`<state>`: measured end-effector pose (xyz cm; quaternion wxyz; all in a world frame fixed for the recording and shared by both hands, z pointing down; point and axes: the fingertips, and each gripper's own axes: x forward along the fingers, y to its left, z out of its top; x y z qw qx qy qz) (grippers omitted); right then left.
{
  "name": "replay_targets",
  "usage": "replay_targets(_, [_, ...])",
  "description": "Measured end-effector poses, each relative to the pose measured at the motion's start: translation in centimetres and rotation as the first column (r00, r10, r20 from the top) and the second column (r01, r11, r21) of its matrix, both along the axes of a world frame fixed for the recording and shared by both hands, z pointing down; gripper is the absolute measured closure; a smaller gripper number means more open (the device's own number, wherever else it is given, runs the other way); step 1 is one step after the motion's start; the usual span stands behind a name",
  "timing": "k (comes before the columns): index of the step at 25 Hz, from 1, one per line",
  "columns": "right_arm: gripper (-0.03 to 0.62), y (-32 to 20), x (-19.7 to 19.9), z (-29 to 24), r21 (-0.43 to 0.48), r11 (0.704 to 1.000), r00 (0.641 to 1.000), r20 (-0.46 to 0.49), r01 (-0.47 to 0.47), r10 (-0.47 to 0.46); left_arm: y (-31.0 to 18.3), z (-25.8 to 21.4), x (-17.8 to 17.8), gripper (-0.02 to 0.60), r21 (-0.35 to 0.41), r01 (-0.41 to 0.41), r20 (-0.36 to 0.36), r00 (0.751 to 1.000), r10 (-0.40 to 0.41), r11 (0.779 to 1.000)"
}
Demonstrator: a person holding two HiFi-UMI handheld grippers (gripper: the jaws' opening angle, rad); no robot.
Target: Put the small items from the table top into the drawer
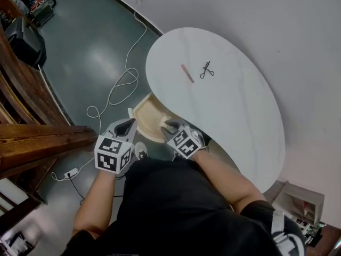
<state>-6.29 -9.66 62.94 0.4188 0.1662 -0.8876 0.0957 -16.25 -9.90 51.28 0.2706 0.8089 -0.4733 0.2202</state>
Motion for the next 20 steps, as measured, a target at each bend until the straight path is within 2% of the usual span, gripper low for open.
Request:
replay_targets(8, [0.508,0.0,-3.8,6.8,-0.074,0.994,0.993,-0.075,0.081,-0.086,1.7,1.8,-2.5,0.565,-0.037,0.062,0.009,0.998,-0.062,0.997])
replay_targets(20, [0.503,-4.2,-8.2,15.4,-0.148,0.988,0.986,-0.151,0.041,-0.064,3.8,4.2,-6.1,0.566,-0.111,0.153,0.035,0.988,-0.150,0.982])
